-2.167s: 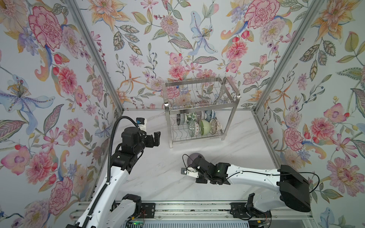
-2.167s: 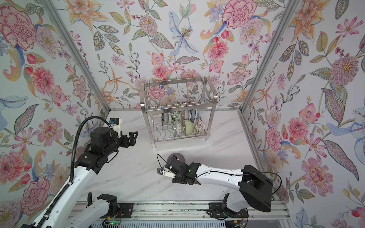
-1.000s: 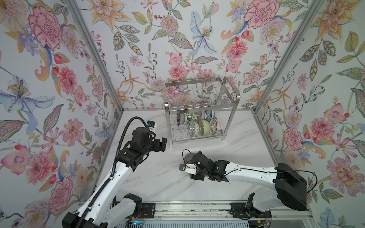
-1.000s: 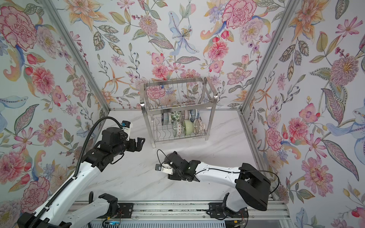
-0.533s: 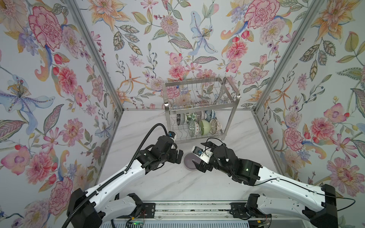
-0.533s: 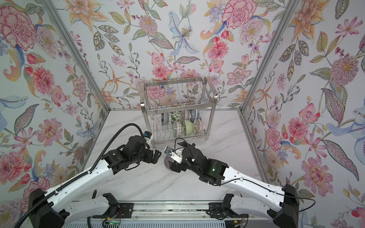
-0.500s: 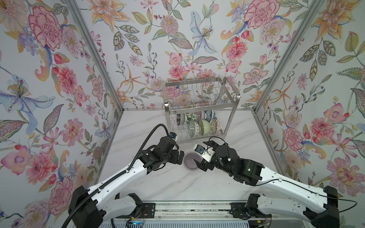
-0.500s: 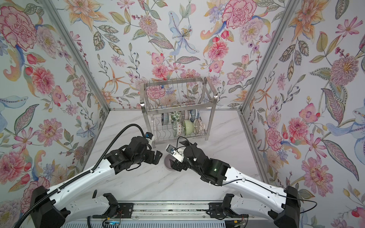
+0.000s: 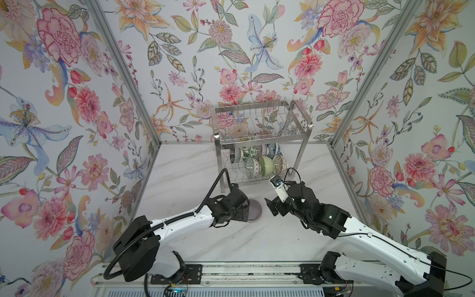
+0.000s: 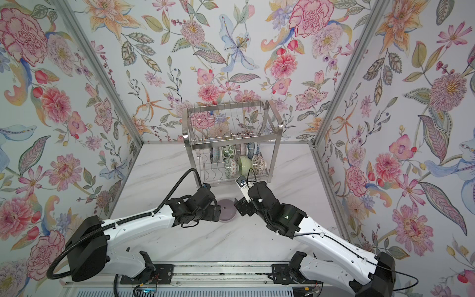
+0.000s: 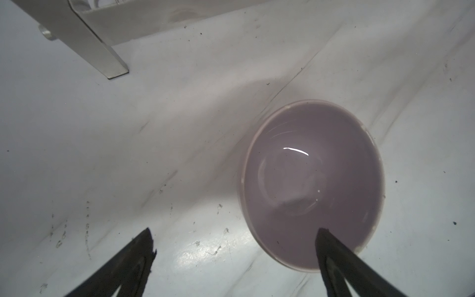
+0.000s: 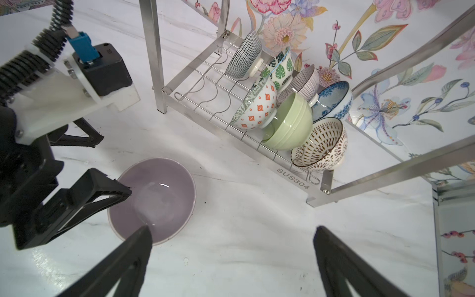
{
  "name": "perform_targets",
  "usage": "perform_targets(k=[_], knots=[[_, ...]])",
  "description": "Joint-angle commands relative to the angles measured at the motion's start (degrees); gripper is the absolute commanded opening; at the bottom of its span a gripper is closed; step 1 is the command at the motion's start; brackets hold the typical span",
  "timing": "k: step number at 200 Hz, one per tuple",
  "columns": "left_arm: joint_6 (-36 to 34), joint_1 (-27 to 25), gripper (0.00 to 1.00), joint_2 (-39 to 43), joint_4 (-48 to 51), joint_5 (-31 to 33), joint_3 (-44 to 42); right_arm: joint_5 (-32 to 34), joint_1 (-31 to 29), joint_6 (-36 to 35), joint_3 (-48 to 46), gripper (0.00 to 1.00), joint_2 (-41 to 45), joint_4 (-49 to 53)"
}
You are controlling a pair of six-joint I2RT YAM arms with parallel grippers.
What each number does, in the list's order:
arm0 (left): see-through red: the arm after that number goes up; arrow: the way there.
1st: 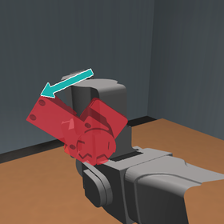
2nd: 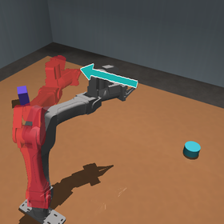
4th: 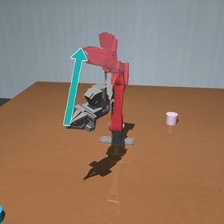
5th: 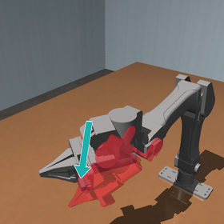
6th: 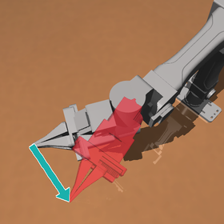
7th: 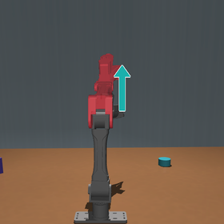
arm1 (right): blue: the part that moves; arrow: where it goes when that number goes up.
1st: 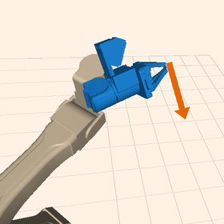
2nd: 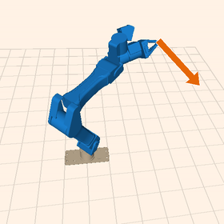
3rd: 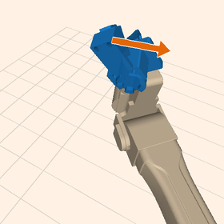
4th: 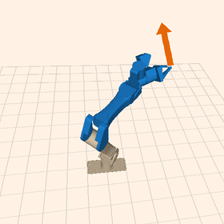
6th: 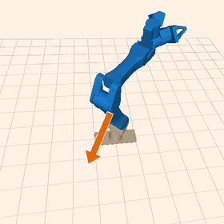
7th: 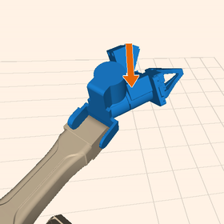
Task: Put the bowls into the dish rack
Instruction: 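Close the left gripper on the lilac bowl rim while the right gripper hovers, then lift the lilac bowl with the left gripper while the right gripper grasps its rim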
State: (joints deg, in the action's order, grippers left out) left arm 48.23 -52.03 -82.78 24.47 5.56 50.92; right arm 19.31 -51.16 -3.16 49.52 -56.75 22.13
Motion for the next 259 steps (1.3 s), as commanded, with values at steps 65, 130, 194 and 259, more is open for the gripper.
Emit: perform_targets(k=[65,130,194,259], knots=[[-0.7,-0.5,0.70,-8.9,-3.6,2.3,2.8,-2.8,4.0,2.2,-3.2,0.99,3.8,-0.1],[-2.2,-0.4,0.34,-11.4,-5.7,0.3,4.8,-3.2,4.5,2.1,-2.7,0.99,3.1,-0.1],[-3.9,0.1,0.00,-9.1,-5.2,0.5,5.0,-4.2,5.0,2.8,-0.9,0.99,3.2,1.6],[-9.6,-2.5,0.00,1.7,-0.7,14.1,11.9,-10.7,5.2,6.7,5.0,0.99,4.8,3.7]])
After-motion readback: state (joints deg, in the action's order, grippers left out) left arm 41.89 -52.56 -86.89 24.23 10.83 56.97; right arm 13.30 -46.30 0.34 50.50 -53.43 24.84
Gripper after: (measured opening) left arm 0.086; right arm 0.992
